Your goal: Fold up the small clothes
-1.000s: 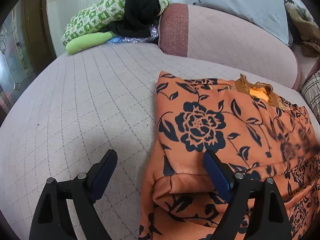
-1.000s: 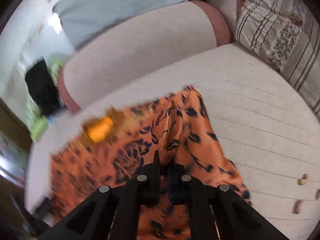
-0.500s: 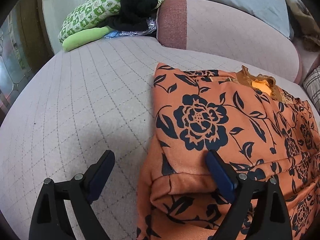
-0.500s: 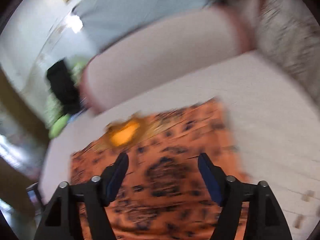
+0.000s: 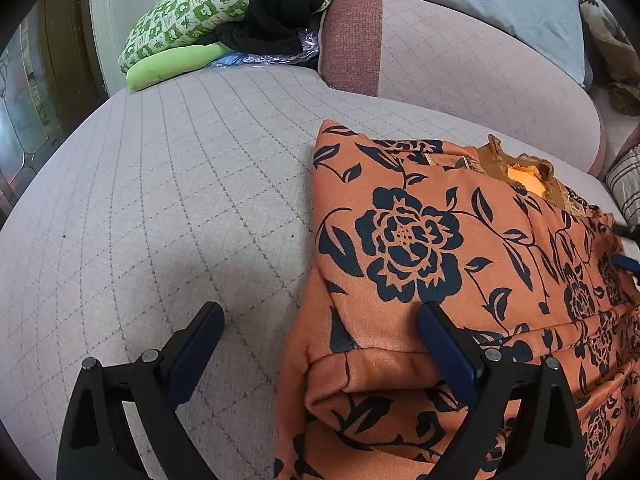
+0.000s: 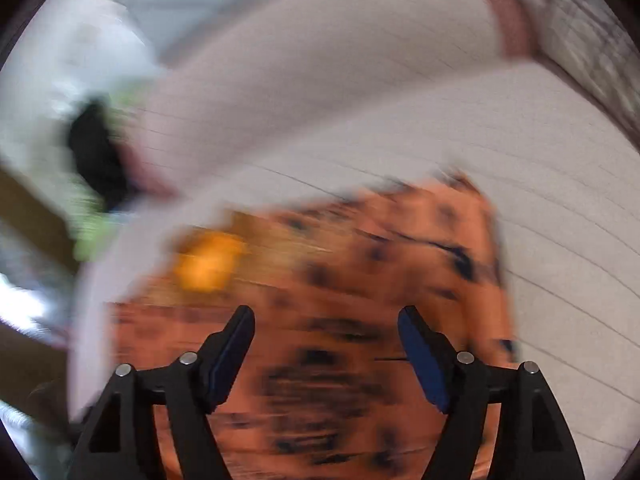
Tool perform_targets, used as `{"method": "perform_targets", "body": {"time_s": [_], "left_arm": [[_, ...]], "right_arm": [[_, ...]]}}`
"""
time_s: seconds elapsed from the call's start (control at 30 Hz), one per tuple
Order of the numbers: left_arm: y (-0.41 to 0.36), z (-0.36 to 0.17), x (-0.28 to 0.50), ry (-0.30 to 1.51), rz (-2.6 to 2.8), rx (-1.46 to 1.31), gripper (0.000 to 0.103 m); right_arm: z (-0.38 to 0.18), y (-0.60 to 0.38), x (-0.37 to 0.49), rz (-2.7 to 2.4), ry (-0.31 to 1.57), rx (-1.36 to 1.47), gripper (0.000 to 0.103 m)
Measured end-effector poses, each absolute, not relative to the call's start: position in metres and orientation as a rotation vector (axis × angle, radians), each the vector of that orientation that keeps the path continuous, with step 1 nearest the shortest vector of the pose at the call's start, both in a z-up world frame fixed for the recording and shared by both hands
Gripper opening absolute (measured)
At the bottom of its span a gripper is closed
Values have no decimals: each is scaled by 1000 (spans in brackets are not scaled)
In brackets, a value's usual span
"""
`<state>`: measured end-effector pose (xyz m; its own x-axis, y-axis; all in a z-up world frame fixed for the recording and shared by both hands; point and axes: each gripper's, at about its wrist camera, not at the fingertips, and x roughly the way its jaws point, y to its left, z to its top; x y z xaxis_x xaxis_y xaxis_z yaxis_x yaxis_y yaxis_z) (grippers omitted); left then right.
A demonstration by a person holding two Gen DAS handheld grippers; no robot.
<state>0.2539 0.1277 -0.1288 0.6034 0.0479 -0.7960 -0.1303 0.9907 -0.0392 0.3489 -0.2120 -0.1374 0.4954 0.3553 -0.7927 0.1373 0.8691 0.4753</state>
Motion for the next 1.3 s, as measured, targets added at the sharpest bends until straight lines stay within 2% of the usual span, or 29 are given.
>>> {"method": "perform_targets", "body": {"time_s": [0.13, 0.27, 0.37, 0.47, 0.57, 0.63, 0.7, 0.73, 0.8, 0.83, 0.93, 1.07, 1.13, 1.17, 1.23, 1.3], "left_arm": [[126, -128, 253, 913, 114, -82, 97], [124, -128, 253, 912, 114, -85, 97], [126, -128, 252, 913, 112, -92, 97], [127, -129, 253, 917, 110, -92, 98], [129, -128, 253, 919, 106, -105, 98], [128, -129, 255, 922, 114, -98, 98], [127, -128, 255, 917, 115, -94, 98], [128, -129, 255, 919, 110, -99, 98], [131, -129, 254, 918, 107, -116, 98], [132, -129, 254, 919, 108, -120, 98], [130, -129, 254, 918, 114, -107, 98], [130, -130, 254, 920, 111, -112, 99], [129, -130, 254, 921, 114, -104, 99], [129, -130, 255, 921, 115, -104, 99], [129, -130, 256, 924, 117, -107, 99], [129, -130, 256, 920, 118, -108, 100]], "right_arm": [[-92, -177, 334, 206, 962, 453, 77], [-77, -105, 330, 519, 1025, 460, 79], [-92, -51, 333, 688, 1121, 488, 80], [-130, -21, 348, 660, 1219, 471, 80], [-135, -37, 353, 605, 1187, 644, 81], [-119, -36, 354, 653, 1143, 614, 82], [-120, -32, 361, 626, 1142, 560, 89], [-134, -29, 373, 579, 1179, 526, 89], [-149, -42, 371, 569, 1159, 637, 88], [-144, -50, 367, 569, 1138, 679, 88], [-118, -70, 349, 582, 1068, 538, 88], [-137, -133, 345, 394, 1071, 572, 88], [-154, -188, 345, 306, 1035, 710, 81], [-157, -212, 343, 297, 1017, 836, 73], [-141, -226, 336, 250, 983, 809, 77], [-130, -234, 330, 255, 941, 748, 88]]}}
